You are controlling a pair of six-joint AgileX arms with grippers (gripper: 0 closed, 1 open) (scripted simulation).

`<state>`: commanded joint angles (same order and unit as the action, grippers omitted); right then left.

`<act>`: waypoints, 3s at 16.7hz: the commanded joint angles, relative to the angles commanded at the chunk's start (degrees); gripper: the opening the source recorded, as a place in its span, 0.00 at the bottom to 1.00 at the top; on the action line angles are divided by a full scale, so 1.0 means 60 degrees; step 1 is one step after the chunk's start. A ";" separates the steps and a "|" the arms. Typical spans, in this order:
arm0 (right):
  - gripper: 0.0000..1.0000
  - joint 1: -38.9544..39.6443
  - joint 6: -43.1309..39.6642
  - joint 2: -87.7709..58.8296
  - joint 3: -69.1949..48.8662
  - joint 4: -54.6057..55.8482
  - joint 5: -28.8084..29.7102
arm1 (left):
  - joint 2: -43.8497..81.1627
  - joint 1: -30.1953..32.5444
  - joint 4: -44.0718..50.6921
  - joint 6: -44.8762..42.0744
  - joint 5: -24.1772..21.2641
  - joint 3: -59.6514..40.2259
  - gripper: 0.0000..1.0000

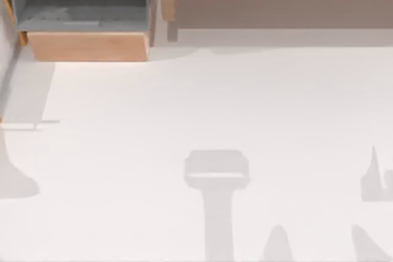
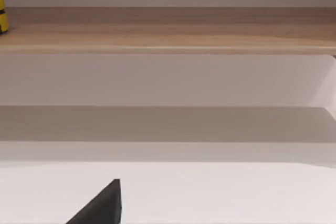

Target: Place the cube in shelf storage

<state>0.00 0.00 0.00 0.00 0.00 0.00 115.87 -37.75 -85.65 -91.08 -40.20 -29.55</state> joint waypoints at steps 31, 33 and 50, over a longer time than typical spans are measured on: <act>1.00 0.0000 0.0000 0.0000 0.0000 0.0000 0.0000 | 0.0891 0.1022 0.1141 0.0054 0.1024 -0.1904 0.00; 1.00 0.0000 0.0000 0.0000 0.0000 0.0000 0.0000 | 0.0965 0.1139 0.1267 0.0083 0.1149 -0.2082 0.00; 1.00 0.0000 0.0000 0.0000 0.0000 0.0000 0.0000 | 0.1993 0.1887 0.2575 0.0138 0.1952 -0.4349 0.00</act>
<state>0.00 0.00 0.00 0.00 0.00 0.00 127.83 -26.43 -70.20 -90.25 -28.49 -55.64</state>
